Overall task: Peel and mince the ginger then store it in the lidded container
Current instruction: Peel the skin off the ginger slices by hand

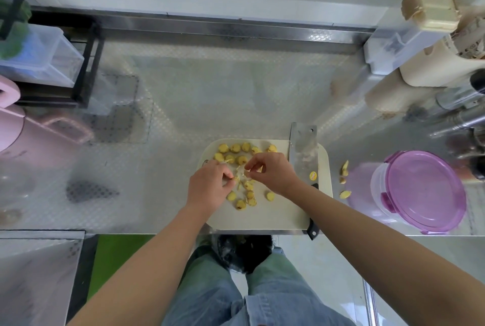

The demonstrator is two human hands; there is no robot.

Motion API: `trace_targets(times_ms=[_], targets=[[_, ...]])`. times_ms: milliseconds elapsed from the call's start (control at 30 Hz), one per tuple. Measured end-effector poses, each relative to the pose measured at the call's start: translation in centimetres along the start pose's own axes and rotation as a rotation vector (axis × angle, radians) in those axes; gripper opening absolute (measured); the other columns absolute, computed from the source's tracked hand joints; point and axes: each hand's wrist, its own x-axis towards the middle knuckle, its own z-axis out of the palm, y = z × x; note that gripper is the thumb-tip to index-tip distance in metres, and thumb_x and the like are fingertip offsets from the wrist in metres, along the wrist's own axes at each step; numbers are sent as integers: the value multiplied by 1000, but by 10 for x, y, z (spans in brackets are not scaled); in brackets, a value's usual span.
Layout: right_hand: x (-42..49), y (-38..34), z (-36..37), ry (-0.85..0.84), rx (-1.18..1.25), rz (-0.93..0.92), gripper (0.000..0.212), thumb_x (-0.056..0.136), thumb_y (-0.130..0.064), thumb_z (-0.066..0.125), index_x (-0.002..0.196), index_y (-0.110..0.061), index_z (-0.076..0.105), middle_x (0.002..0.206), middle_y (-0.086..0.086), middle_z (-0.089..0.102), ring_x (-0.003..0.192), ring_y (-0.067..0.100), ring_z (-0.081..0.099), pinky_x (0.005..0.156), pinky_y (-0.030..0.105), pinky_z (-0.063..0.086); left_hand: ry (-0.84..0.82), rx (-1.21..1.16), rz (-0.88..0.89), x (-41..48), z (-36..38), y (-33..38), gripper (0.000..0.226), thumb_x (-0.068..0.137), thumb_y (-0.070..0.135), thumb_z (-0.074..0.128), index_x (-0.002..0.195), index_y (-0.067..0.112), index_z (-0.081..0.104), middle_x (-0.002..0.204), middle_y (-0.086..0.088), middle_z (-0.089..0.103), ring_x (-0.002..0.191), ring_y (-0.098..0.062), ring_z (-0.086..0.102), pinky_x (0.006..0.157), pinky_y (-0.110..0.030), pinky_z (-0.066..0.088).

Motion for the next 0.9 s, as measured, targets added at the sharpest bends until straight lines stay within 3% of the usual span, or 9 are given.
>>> trace_targets(times_ms=[100,200,300,467,667,767,900], targets=[[-2,-3,-5,-38,106,20,4,80,-9,74,83,-11,74,72,-10,64,55,-10,50,57,6,37,36,-199,-134,3,-3,3,12,84,30,72,92,22,72,88,11,66,77,-8,59,72,-25,47],[-6,-3,-6,-101,172,39,4,82,-13,74,82,-16,72,71,-12,64,54,-1,46,56,9,37,17,-422,-211,7,-2,9,10,78,26,78,87,23,76,79,7,71,72,-11,65,71,-27,51],[-6,-1,-5,-78,304,78,5,83,-11,73,87,-13,71,74,-4,67,59,5,54,56,14,42,-51,-654,-288,7,-3,17,7,78,17,78,84,20,76,68,-5,72,58,-13,65,68,-30,55],[-8,1,-6,-39,424,115,8,84,-5,70,87,-11,66,77,1,67,67,8,61,53,18,47,-93,-829,-362,5,-1,24,13,83,9,73,96,7,75,77,-6,74,58,-11,62,49,-16,45],[-5,5,-2,39,363,155,14,81,-5,74,89,-15,68,81,8,70,70,11,63,60,22,51,-53,-682,-343,8,6,27,5,83,20,73,87,18,74,72,5,73,59,-9,65,58,-22,47],[5,6,-11,120,233,161,9,79,-7,75,85,-13,73,79,2,72,71,8,66,69,21,52,63,-351,-235,11,2,29,3,85,26,69,87,25,72,78,15,67,69,-3,60,62,-15,42],[13,0,-15,80,-28,88,12,80,-8,70,88,-15,75,85,-1,73,75,8,63,78,24,53,154,-80,-117,20,-2,32,6,88,24,66,92,27,70,92,12,62,74,-9,56,64,-21,37]])
